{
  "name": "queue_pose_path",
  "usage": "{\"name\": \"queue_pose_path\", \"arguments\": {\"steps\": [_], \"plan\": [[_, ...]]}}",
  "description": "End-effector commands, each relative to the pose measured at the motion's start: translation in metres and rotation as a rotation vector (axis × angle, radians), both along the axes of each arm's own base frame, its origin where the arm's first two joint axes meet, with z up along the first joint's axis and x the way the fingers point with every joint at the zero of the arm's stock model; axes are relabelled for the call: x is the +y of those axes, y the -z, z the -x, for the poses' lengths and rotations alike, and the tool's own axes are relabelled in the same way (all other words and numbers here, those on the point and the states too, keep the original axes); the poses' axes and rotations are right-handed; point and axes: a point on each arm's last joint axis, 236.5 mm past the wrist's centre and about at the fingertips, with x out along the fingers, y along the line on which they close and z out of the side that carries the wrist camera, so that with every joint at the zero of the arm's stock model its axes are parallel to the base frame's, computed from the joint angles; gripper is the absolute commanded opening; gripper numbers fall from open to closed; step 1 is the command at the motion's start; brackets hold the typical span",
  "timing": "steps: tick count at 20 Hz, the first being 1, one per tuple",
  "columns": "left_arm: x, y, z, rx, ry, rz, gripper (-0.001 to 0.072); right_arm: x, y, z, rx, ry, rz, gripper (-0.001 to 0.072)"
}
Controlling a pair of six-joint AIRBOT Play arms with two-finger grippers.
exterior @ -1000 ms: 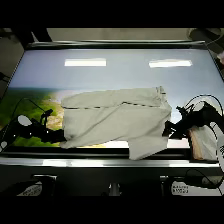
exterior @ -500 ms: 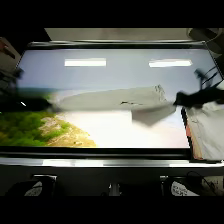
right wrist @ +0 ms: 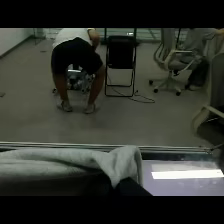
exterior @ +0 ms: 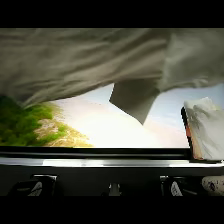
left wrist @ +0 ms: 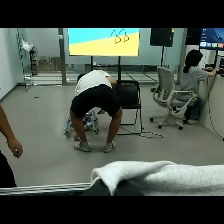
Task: Fold the shirts.
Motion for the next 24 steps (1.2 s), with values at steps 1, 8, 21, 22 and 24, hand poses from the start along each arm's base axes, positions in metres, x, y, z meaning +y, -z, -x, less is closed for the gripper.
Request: {"name": "queue_pose_path", "arguments": {"steps": [1, 8, 21, 22, 24], "plan": [[0.011, -0.001, 0.013, 0.012, -0.056, -0.018, 0.0025, -0.004, 0.005, 0.019, 0.028, 0.039, -0.027, 0.0026], [0.026, 0.172, -0.108, 0.629, -0.04, -0.034, 0.0026, -0.027, 0.195, -0.078, 0.819, -0.017, -0.171, 0.0025], [0.044, 0.537, -0.292, 1.243, -0.039, 0.078, 0.0027, 0.058, 0.507, -0.326, 1.074, -0.068, -0.483, 0.0026], [0.044, 0.541, -0.297, 1.247, -0.036, 0.08, 0.0027, 0.058, 0.51, -0.327, 1.076, -0.065, -0.485, 0.0026], [0.044, 0.543, -0.295, 1.273, -0.001, 0.026, 0.0027, 0.06, 0.512, -0.307, 1.156, -0.116, -0.415, 0.0026]]}}
